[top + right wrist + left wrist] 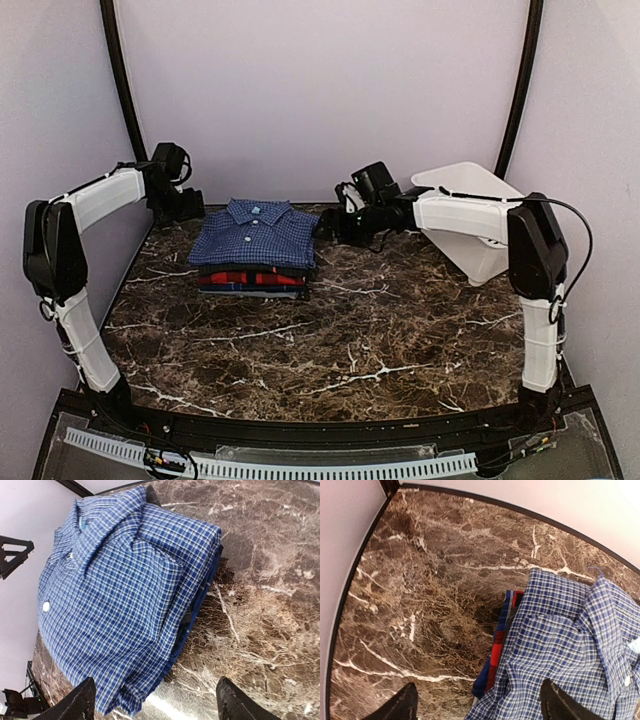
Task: Fold and stack the long sleeve shirts
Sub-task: Place the square-folded shirt on the square-folded shirt.
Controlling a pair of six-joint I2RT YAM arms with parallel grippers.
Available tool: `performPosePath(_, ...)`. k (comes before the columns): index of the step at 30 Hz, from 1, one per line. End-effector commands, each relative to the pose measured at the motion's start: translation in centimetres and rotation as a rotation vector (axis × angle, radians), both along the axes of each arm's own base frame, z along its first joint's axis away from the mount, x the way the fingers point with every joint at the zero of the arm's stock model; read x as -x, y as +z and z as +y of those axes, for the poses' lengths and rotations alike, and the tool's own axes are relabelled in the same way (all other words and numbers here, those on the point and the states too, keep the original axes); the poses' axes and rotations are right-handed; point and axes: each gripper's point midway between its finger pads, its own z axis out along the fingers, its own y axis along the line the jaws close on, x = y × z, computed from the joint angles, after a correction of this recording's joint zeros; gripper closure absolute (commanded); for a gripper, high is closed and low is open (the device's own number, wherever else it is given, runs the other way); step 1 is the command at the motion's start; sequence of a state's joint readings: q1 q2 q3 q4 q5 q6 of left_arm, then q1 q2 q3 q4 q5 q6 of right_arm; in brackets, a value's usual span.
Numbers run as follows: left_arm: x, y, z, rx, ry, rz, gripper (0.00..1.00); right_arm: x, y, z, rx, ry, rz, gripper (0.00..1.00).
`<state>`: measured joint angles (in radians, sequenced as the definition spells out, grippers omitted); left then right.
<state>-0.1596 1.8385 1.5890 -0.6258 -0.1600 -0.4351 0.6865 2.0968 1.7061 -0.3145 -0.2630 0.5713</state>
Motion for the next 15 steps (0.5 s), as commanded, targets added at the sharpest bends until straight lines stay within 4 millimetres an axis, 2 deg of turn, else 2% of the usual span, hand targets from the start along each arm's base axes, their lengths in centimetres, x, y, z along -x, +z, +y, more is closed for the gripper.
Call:
performPosePath(1, 1.4, 5.5, -2.0, 0.021, -0.06, -0.114, 0.1, 0.0, 4.8, -1.5, -0.01, -0.038, -0.136, 0.18)
performPosePath(3, 1.9, 6.6, -4.2, 0.041, -0.102, -0.145, 0.05, 0.3, 6.1, -2.4, -0.009, -0.061, -0.169, 0.15)
performPosePath(7, 3.0, 8.1, -9.2, 0.087, -0.192, -0.19, 0.01, 0.9, 8.8, -4.4, -0.009, -0.113, -0.243, 0.03)
performPosePath(8, 3.4, 8.4, -11.1, 0.109, -0.233, -0.2, 0.01, 1.0, 9.5, -5.0, -0.01, -0.129, -0.262, 0.02)
performPosePath(11, 4.0, 8.4, -14.8, 0.142, -0.297, -0.219, 0.01, 1.6, 11.6, -6.8, -0.022, -0.182, -0.321, 0.01)
performPosePath(12, 4.2, 8.1, -16.8, 0.157, -0.337, -0.222, 0.01, 1.7, 12.4, -7.4, -0.027, -0.202, -0.343, 0.01)
performPosePath(13, 4.2, 8.2, -17.9, 0.171, -0.354, -0.235, 0.01, 1.9, 13.1, -8.0, -0.031, -0.22, -0.363, 0.01)
performPosePath(14, 4.6, 7.4, -19.7, 0.176, -0.389, -0.218, 0.01, 2.1, 13.9, -8.5, -0.04, -0.235, -0.382, 0.01)
performPosePath(15, 5.0, 7.6, -21.6, 0.187, -0.426, -0.227, 0.01, 2.4, 14.4, -9.0, -0.045, -0.247, -0.4, 0.01)
